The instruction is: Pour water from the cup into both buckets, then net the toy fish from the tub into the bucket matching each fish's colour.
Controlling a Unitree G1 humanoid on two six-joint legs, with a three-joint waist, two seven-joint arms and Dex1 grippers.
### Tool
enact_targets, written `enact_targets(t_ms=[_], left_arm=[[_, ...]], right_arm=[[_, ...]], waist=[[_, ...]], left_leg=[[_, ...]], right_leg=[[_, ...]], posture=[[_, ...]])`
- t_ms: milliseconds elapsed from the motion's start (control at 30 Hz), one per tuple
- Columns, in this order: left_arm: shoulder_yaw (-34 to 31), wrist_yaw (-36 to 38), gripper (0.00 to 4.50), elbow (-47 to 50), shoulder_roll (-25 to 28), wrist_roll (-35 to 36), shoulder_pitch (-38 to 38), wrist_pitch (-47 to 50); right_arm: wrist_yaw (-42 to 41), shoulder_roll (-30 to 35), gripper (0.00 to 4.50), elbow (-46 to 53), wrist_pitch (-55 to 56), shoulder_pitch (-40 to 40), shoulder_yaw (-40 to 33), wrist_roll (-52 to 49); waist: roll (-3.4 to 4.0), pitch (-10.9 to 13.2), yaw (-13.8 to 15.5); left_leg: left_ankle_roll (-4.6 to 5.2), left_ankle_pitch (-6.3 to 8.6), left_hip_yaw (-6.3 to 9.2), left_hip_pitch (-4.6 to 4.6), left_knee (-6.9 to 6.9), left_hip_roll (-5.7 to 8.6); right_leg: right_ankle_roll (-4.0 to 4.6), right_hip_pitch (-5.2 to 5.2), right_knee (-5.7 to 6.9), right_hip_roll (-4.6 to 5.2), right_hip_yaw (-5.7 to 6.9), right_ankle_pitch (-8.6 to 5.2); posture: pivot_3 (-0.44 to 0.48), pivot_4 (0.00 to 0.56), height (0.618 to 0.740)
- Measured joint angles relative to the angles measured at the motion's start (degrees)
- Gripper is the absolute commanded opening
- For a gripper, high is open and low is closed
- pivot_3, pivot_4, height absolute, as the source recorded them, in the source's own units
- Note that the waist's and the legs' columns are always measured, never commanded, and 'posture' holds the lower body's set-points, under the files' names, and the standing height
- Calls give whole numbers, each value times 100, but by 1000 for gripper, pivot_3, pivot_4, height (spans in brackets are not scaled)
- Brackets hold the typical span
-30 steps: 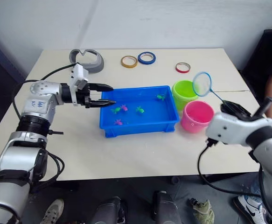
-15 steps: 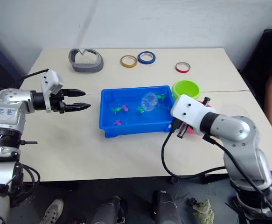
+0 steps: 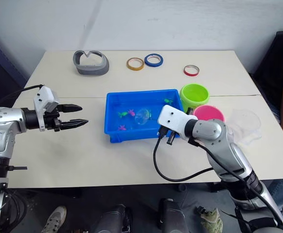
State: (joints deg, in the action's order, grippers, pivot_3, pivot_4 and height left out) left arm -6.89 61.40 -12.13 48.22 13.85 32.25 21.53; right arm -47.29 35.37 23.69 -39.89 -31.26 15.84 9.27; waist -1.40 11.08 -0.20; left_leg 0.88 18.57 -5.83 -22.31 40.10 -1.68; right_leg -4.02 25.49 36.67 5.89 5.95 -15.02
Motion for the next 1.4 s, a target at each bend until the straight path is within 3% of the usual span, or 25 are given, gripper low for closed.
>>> enact_targets(t_ms=[300,900,1400], left_arm=[[-103,-629,3284,89,-62,-10,-153,131],[-101,-817,3284,290,-74,27,-151,300],[-109,-416,3284,298,-258,538,117,328]], right_arm=[[375,-278,0,-539,-13,-192,236,121],[828,-1384,0,-1228,-476,-595,188,-209],[680,-912,0,-75,-1933,-757,-652,-1323]], waist=[[0,0,-17],[0,0,-27],[0,0,-30]], left_leg=[[-2,0,-1,0,-2,-3],[-2,0,-1,-1,-3,0],[-1,1,0,-3,-8,0]], right_leg=[[2,3,2,15,1,-1],[2,3,1,32,3,-1],[2,5,-4,34,5,-1]], posture=[[0,150,713],[0,150,713],[0,150,713]])
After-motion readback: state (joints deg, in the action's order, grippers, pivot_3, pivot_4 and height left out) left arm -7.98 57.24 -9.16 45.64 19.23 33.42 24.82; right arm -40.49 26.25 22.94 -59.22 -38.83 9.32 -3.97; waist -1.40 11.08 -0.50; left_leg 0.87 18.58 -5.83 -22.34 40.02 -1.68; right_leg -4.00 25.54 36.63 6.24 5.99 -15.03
